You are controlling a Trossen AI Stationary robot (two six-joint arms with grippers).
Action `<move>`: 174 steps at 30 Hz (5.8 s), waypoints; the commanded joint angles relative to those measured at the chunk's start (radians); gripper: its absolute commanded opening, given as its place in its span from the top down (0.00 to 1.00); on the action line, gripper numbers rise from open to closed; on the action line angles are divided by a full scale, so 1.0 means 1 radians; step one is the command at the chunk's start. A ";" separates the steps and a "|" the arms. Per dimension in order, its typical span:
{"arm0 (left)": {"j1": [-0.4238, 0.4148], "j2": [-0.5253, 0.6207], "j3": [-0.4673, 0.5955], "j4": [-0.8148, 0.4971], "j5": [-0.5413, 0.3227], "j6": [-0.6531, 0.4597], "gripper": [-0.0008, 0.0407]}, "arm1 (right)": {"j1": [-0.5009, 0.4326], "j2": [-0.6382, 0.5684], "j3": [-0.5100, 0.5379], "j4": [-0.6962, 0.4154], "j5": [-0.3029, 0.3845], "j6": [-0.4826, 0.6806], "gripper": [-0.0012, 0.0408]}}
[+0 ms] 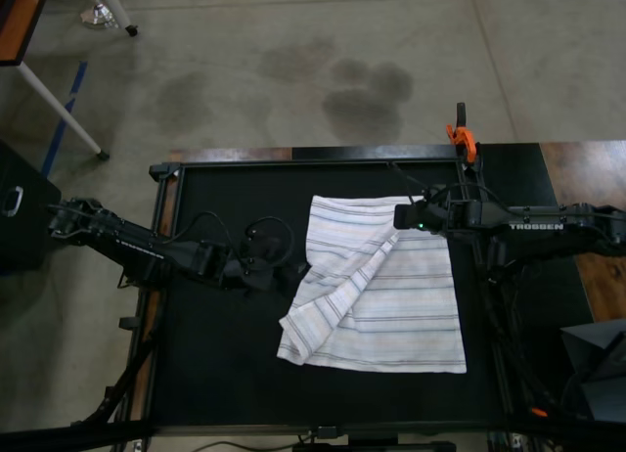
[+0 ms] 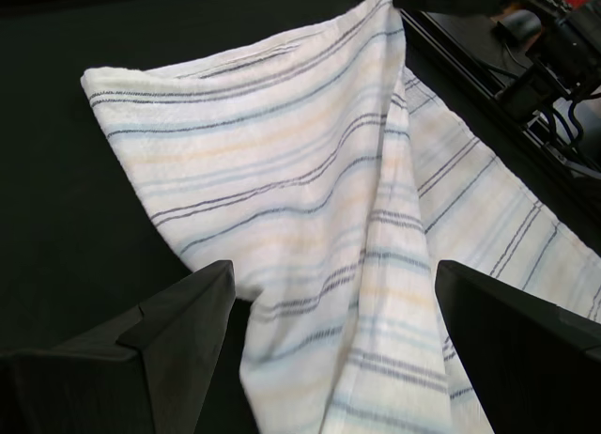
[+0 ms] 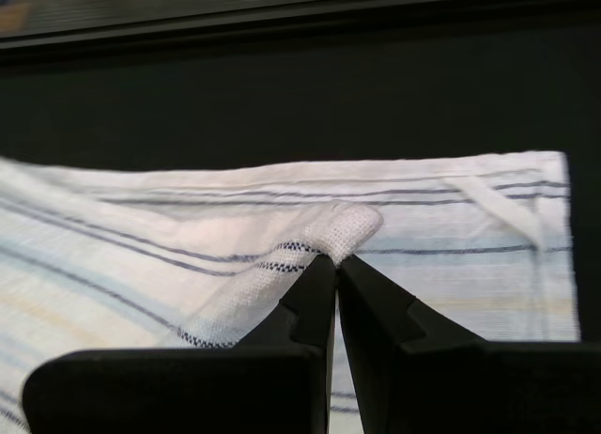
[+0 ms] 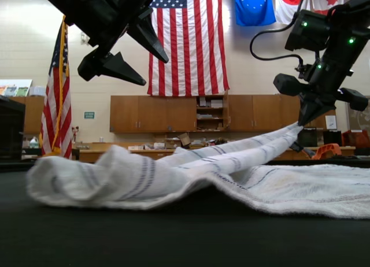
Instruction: Fold the towel
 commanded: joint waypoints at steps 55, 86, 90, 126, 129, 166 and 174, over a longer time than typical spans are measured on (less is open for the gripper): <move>0.000 0.000 0.000 0.000 0.002 -0.025 0.26 | -0.391 0.000 -0.215 0.106 -0.122 -0.174 0.63; -0.002 0.072 0.000 -0.130 0.087 0.008 0.26 | 0.569 0.029 -0.215 0.741 -0.132 0.274 0.52; 0.000 0.093 0.000 -0.141 0.088 0.057 0.26 | 0.631 0.161 -0.163 0.829 -0.128 0.266 0.52; 0.000 0.063 0.000 -0.285 0.092 0.046 0.26 | 0.628 0.810 0.536 0.388 -0.380 -0.344 0.52; 0.000 0.063 0.000 -0.285 0.092 0.035 0.26 | 0.621 0.844 0.570 0.380 -0.377 -0.327 0.52; 0.000 0.063 0.001 -0.285 0.092 0.035 0.26 | 0.589 0.947 0.771 0.114 -0.313 -0.163 0.83; 0.000 0.063 0.000 -0.285 0.092 0.035 0.26 | 0.562 0.947 0.771 0.145 -0.313 -0.163 0.79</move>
